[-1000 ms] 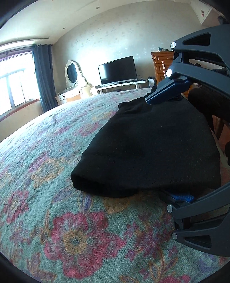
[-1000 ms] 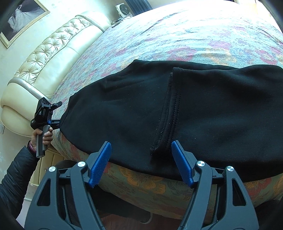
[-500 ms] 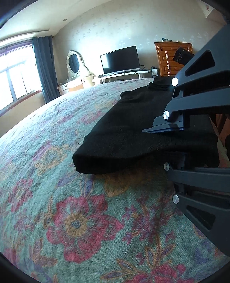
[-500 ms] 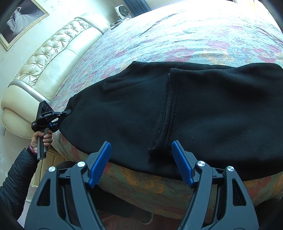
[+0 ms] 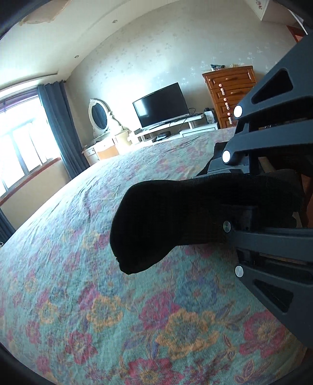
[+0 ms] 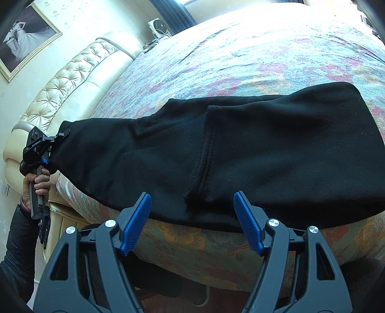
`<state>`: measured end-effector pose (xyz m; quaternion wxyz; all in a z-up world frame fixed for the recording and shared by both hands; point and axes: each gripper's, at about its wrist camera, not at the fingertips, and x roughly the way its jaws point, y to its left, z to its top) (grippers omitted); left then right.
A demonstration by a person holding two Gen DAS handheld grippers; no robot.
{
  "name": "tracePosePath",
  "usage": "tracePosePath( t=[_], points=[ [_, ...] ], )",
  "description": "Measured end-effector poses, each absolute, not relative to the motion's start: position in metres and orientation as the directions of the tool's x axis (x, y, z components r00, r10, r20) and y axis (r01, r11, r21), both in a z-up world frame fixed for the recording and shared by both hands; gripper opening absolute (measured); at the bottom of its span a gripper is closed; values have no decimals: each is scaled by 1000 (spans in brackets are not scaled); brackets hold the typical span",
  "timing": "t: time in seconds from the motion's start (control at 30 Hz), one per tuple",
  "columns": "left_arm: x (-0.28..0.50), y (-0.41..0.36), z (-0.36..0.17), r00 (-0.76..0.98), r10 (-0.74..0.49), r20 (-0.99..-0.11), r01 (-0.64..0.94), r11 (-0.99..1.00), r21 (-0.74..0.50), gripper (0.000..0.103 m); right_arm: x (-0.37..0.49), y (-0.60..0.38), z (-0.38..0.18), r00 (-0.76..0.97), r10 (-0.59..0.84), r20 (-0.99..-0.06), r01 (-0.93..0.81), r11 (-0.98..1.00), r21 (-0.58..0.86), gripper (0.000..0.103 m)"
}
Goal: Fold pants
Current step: 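Lift the trouser edge with the left gripper and fold it toward the right gripper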
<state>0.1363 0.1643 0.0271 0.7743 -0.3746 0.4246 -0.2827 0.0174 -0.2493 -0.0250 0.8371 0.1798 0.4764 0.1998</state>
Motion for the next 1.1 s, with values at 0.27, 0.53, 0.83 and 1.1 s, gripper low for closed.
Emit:
tracePosePath(
  t=[0.27, 0.53, 0.83, 1.1],
  points=[
    [141, 69, 62, 420, -789, -449, 239, 573, -784, 15, 2, -279, -17, 512, 503, -696, -114, 843, 526, 71],
    [144, -37, 38, 326, -774, -543, 330, 632, -702, 15, -3, -299, -17, 536, 504, -677, -70, 826, 559, 71],
    [151, -109, -27, 260, -696, -670, 319, 716, -621, 16, -4, -309, -23, 543, 504, -672, -37, 814, 580, 71],
    [147, -116, -48, 265, -737, -622, 280, 676, -682, 61, -6, -319, -30, 534, 511, -674, -19, 804, 595, 71]
  ],
)
